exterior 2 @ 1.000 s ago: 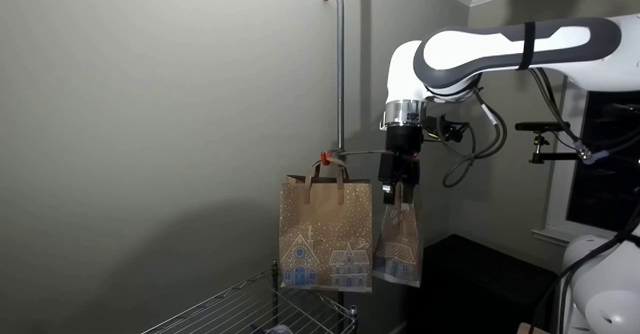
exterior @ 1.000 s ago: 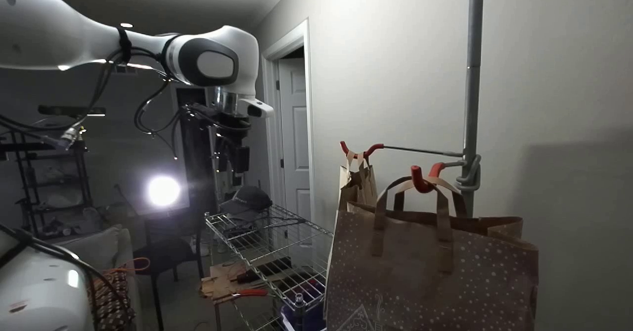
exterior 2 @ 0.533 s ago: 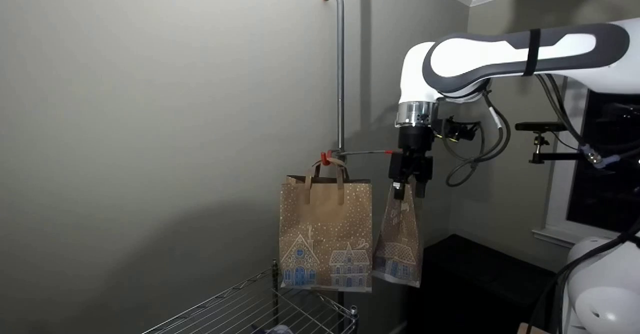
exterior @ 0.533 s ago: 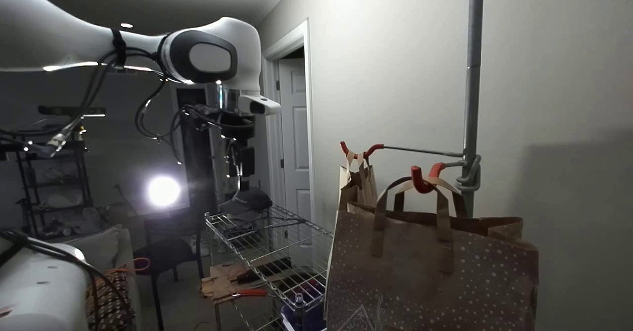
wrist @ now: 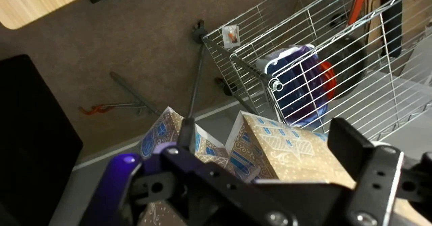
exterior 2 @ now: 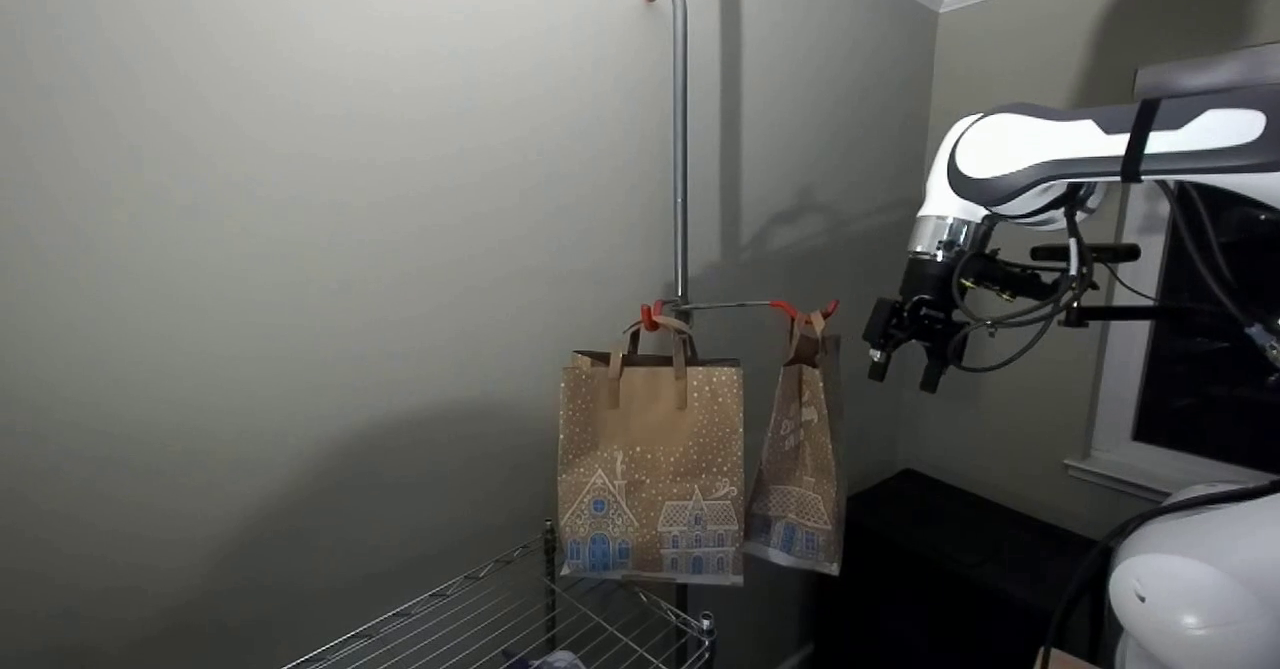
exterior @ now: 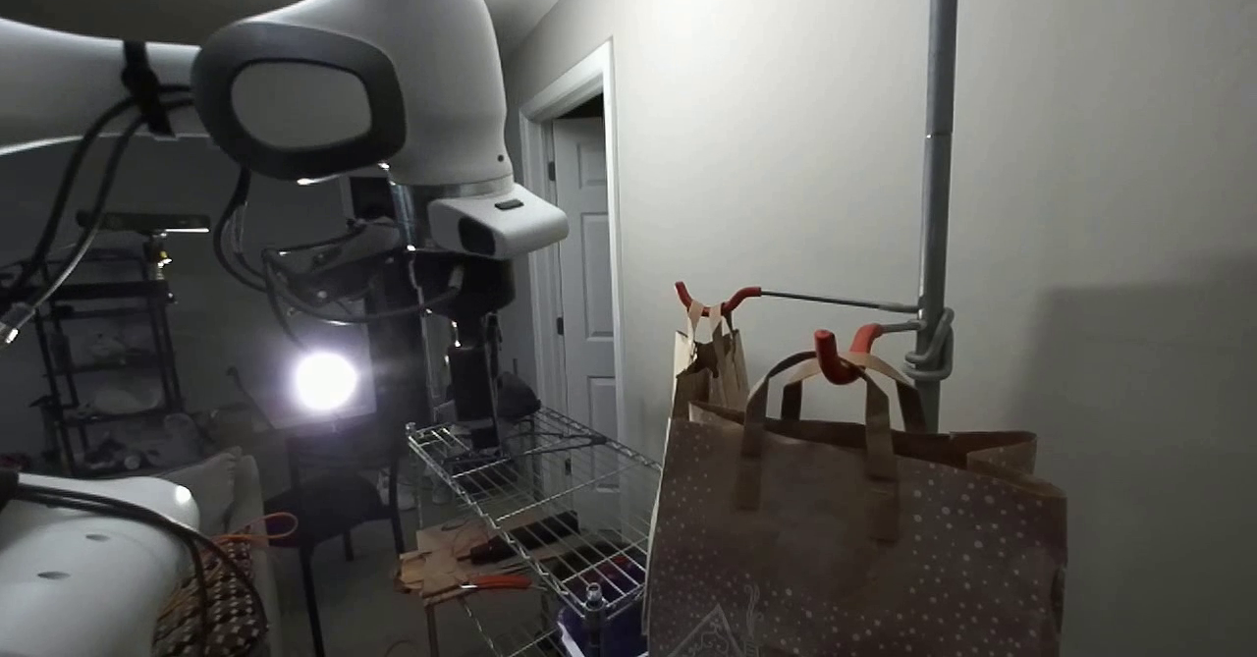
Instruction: Move the brown bags to the metal rack
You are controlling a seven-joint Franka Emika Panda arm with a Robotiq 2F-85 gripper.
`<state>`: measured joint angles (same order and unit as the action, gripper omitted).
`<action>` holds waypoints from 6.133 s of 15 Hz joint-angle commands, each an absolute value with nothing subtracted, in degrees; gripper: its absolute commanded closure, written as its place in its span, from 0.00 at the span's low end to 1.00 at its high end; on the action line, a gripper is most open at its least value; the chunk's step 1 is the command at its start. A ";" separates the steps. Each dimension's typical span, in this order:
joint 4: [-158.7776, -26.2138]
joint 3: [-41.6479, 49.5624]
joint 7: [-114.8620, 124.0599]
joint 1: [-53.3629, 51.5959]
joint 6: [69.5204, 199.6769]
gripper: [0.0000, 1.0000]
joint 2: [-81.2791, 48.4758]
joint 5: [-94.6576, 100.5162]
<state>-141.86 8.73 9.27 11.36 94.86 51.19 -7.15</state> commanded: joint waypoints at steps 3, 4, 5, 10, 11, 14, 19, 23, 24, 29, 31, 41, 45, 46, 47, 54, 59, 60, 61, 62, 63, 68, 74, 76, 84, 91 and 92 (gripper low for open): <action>-141.83 4.84 5.62 8.10 103.83 0.00 50.29 -6.80; -141.30 4.12 4.42 7.05 104.53 0.00 49.54 -6.31; -140.39 3.29 3.21 5.79 105.24 0.00 48.30 -5.99; -140.12 2.16 2.37 3.34 106.77 0.00 47.77 -5.74; -139.68 2.06 2.06 3.03 106.92 0.00 47.01 -5.64; -139.15 2.11 1.52 2.94 106.97 0.00 46.12 -5.56; -135.90 7.21 -10.88 1.57 120.82 0.00 39.24 -1.61; -136.51 11.42 -22.86 -1.25 134.03 0.00 34.66 -1.59; -137.35 12.10 -25.49 -2.39 137.36 0.00 33.77 -2.16; -139.12 13.94 -34.75 -9.60 152.06 0.00 30.06 -3.48; -138.82 12.71 -30.81 -8.41 150.24 0.00 30.33 -2.50; -137.18 19.66 -41.36 -16.45 155.02 0.00 25.89 -8.43; -135.98 23.60 -50.23 -21.42 160.42 0.00 23.17 -15.59; -135.39 24.58 -52.65 -22.89 161.78 0.00 22.63 -17.52; -134.47 25.73 -55.11 -24.69 162.93 0.00 21.73 -19.57; -129.64 38.68 -64.63 -38.44 161.44 0.00 18.60 -26.39; -127.96 46.69 -70.77 -45.86 160.25 0.40 19.28 -29.08; -127.66 47.99 -71.42 -47.07 160.02 0.47 19.35 -29.33; -127.47 49.33 -72.13 -48.39 159.83 0.53 19.38 -29.69; -127.24 50.45 -72.40 -49.51 159.57 0.61 19.49 -29.72; -127.06 51.57 -72.65 -50.66 159.31 0.66 19.62 -29.82; -126.12 56.30 -72.90 -55.31 157.59 0.95 20.25 -29.13; -125.35 57.61 -74.36 -56.70 154.22 0.97 23.54 -29.33; -125.40 56.55 -75.64 -56.10 152.26 0.96 26.51 -28.87; -124.27 53.42 -76.67 -56.19 145.89 0.96 30.75 -29.38; -122.00 47.75 -73.99 -53.94 144.67 0.96 25.93 -28.61; -121.45 46.75 -73.71 -53.63 144.62 0.96 25.15 -28.68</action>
<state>-124.36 50.45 -74.68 -56.06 146.22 28.77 -27.45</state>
